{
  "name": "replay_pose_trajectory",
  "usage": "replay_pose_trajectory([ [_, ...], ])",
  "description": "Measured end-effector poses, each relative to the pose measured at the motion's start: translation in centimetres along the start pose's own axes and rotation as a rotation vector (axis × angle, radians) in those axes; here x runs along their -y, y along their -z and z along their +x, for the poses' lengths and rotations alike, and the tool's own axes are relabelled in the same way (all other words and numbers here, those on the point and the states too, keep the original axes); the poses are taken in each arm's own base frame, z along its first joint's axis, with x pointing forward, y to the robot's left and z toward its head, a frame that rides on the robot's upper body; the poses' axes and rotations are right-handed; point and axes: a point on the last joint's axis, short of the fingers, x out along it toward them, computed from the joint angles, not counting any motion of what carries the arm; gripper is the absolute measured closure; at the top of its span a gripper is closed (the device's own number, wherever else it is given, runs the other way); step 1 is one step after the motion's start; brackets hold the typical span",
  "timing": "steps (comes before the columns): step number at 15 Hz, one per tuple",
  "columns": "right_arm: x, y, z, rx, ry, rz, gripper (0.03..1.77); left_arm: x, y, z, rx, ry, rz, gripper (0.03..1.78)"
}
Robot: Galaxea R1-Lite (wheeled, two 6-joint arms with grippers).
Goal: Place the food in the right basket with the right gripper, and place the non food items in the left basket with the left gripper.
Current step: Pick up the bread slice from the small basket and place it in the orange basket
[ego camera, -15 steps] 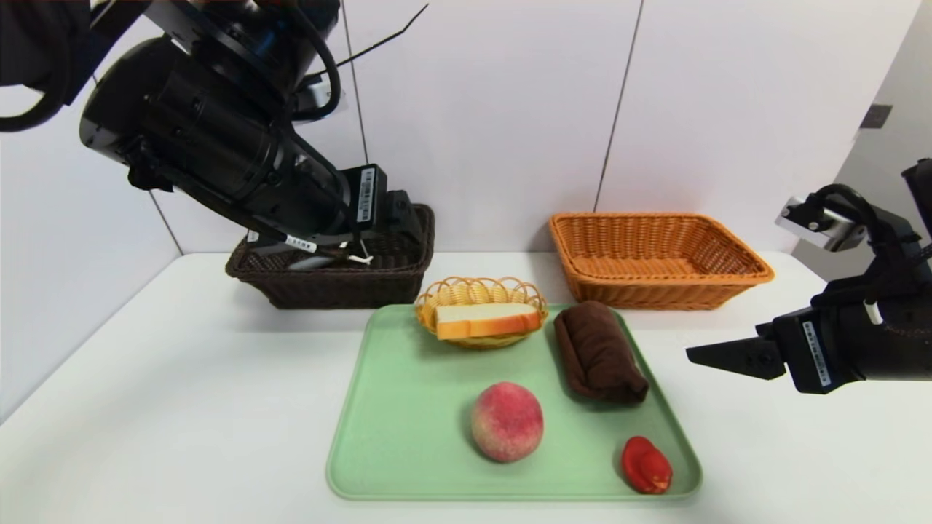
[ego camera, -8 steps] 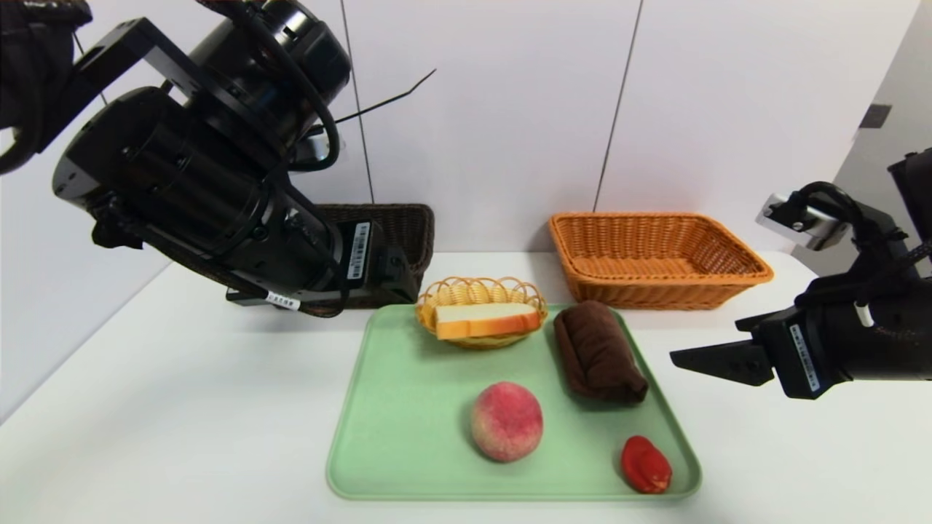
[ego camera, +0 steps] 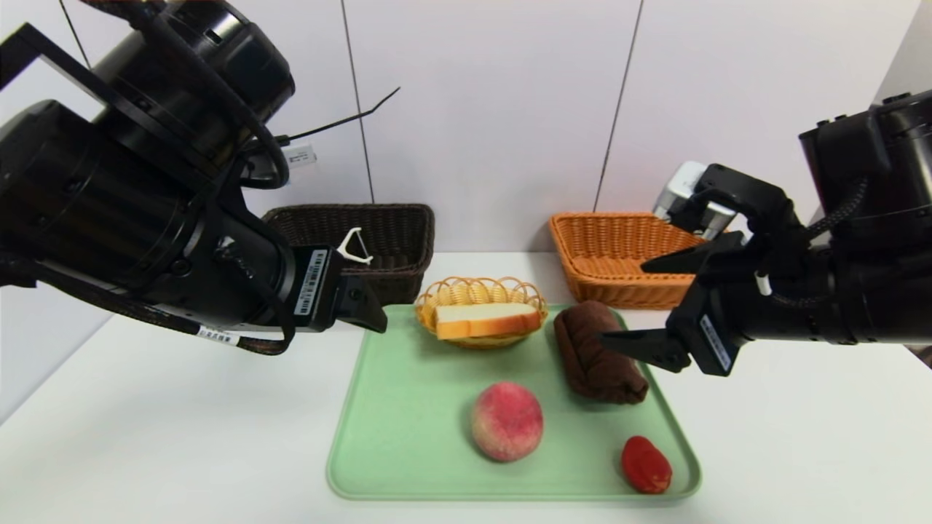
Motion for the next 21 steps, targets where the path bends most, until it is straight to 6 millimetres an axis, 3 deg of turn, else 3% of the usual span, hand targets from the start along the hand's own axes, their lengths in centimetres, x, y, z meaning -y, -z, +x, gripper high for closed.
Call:
replay_pose_trajectory([
  [9, -1.6, -1.5, 6.9, 0.063, -0.046, -0.232, 0.09, -0.5, 1.0, 0.2, -0.029, -0.017, 0.052, 0.12],
  [21, -3.1, -2.0, 12.3, 0.008, -0.093, -0.277, 0.09, -0.5, 1.3, 1.4, -0.038, -0.024, 0.049, 0.12],
])
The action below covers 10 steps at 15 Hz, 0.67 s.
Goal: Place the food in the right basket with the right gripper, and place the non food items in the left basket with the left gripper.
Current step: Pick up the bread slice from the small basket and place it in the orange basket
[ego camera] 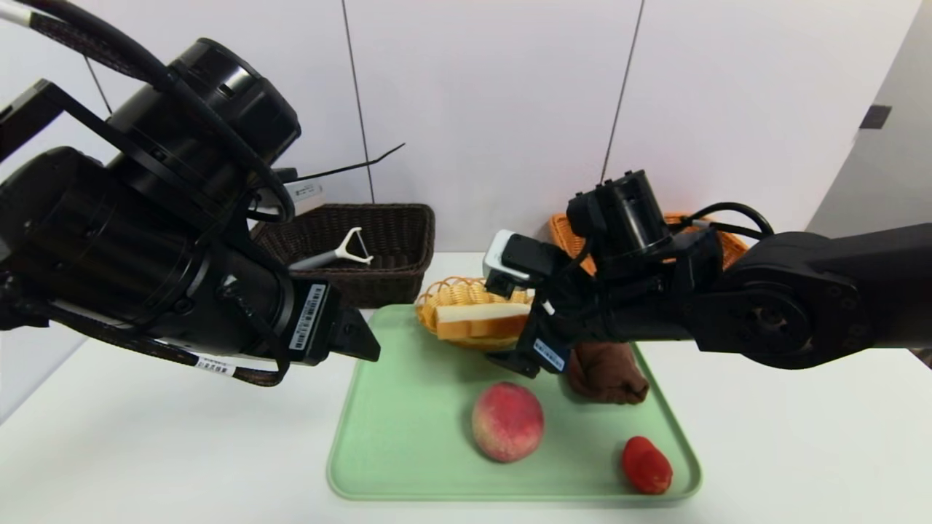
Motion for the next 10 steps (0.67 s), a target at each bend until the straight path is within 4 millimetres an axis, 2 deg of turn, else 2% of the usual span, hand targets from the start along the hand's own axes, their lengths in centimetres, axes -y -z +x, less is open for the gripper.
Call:
replay_pose_trajectory([
  [10, 0.7, -0.6, 2.5, -0.026, 0.05, 0.0, 0.09, 0.0, 0.0, 0.5, 0.008, 0.004, -0.007, 0.12],
])
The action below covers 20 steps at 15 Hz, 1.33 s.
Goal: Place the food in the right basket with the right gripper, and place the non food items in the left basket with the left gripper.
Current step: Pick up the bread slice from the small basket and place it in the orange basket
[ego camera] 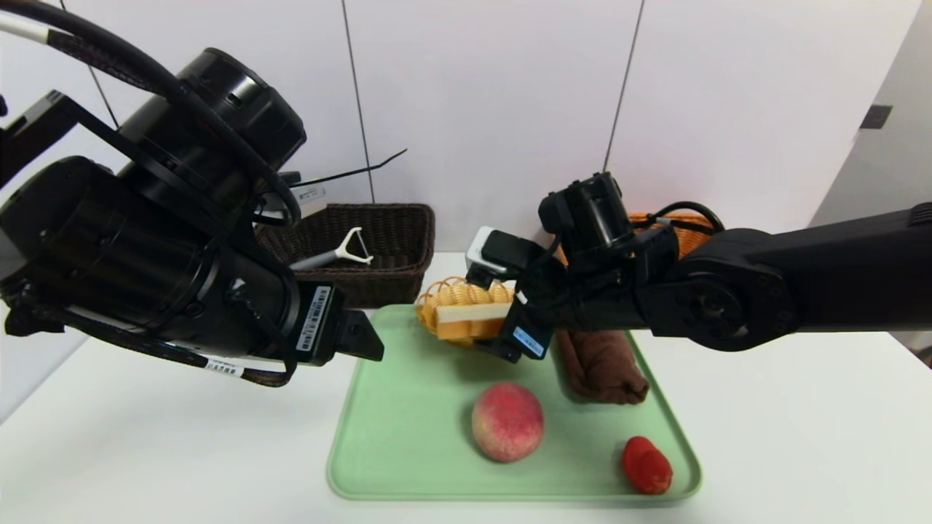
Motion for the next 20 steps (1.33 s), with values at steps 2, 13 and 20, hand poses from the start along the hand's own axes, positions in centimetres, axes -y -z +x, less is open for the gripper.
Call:
replay_pose_trajectory([
  [2, 0.0, 0.0, 0.3, -0.006, 0.011, 0.002, 0.09, 0.0, 0.0, 0.1, -0.002, -0.002, -0.001, 0.12],
  [13, 0.1, 0.1, 1.2, -0.017, 0.013, 0.003, 0.26, -0.1, 0.1, 0.2, -0.007, -0.004, -0.002, 0.12],
  [20, 0.1, 0.0, 1.2, -0.016, 0.012, 0.002, 1.4, -0.1, 0.1, 0.2, -0.006, -0.005, -0.001, 0.12],
])
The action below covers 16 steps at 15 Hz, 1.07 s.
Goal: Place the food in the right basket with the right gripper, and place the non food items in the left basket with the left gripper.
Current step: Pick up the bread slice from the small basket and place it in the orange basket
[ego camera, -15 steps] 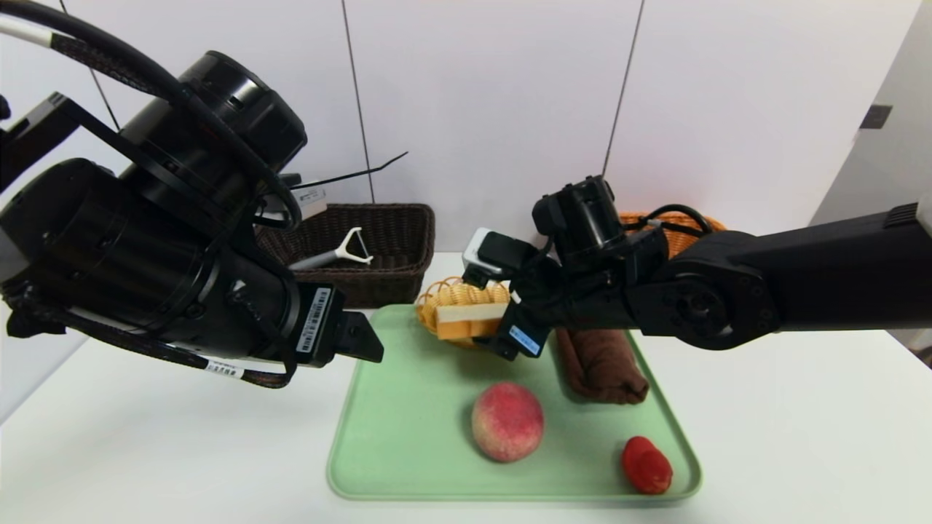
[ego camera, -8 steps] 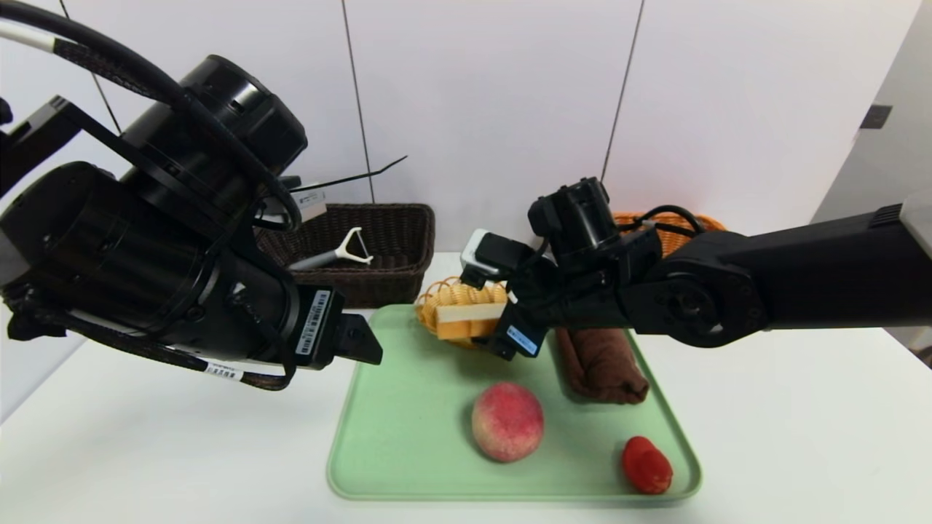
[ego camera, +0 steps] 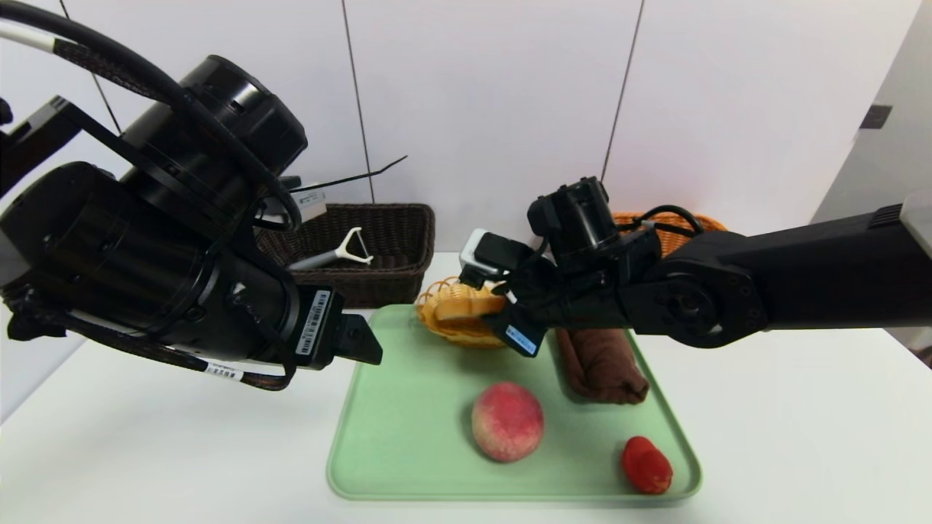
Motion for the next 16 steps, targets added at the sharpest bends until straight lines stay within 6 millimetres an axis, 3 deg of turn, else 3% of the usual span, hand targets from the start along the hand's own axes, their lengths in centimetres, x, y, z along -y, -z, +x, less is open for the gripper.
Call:
replay_pose_trajectory([
  [1, 0.0, 0.0, 0.0, 0.0, 0.001, 0.0, 1.62, 0.0, 0.0, 0.0, 0.0, 0.0, 0.0, 0.12],
  [8, 0.3, -0.4, -0.1, 0.021, 0.011, 0.01, 1.62, 0.0, 0.0, -0.1, 0.003, 0.0, 0.001, 0.12],
  [16, 3.8, -3.3, -5.9, 0.158, 0.144, 0.039, 1.62, -0.2, 0.0, -0.7, 0.021, 0.009, -0.004, 0.12],
])
